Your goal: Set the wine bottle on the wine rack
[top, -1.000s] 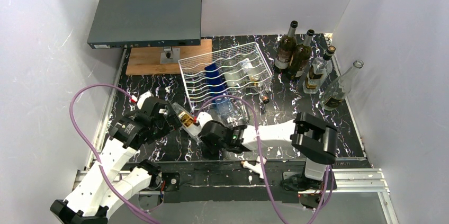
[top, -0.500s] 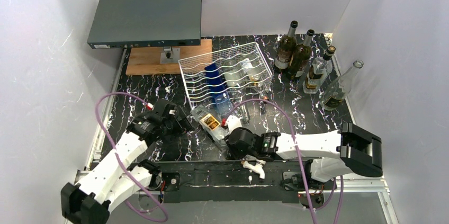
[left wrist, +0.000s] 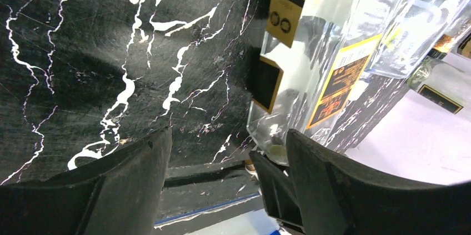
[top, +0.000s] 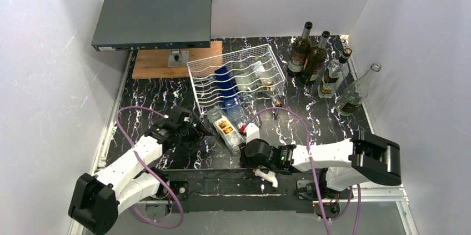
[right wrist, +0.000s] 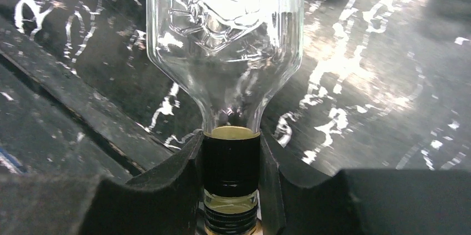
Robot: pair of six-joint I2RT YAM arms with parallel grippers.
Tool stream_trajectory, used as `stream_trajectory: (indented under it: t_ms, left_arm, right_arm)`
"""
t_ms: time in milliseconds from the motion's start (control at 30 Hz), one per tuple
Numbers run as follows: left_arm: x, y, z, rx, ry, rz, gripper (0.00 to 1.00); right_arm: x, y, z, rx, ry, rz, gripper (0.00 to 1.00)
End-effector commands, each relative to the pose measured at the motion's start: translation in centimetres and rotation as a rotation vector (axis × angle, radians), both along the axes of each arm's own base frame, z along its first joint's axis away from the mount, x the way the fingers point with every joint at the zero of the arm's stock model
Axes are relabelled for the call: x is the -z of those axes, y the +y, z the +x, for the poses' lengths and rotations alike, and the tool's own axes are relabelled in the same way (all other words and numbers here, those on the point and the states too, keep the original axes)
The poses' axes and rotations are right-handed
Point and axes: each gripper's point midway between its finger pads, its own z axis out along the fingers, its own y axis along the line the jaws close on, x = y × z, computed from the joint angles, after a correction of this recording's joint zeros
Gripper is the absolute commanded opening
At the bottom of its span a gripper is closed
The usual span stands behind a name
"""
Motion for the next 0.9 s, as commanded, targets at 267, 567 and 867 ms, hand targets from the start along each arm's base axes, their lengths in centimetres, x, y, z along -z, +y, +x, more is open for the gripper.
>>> stream_trajectory:
  t_ms: [267,567,867]
  left_arm:
    - [1.7,1.9,0.0,-0.023,-0.056,0.086,0.73]
    - [0.7,1.8,1.3,0.018,-0.095,0.123,0.73]
    - [-2.7,5.6,0.1,0.014,-0.194,0.271,0.74]
  right_arm:
    - [4.4,1.5,0.3,0.097,0.048,0.038,0.01]
    - [4.4,3.7,0.9,0.102,0.027,0.041,0.01]
    - [0.1,7.4,2.5,0.113,-0.037,0.155,0.01]
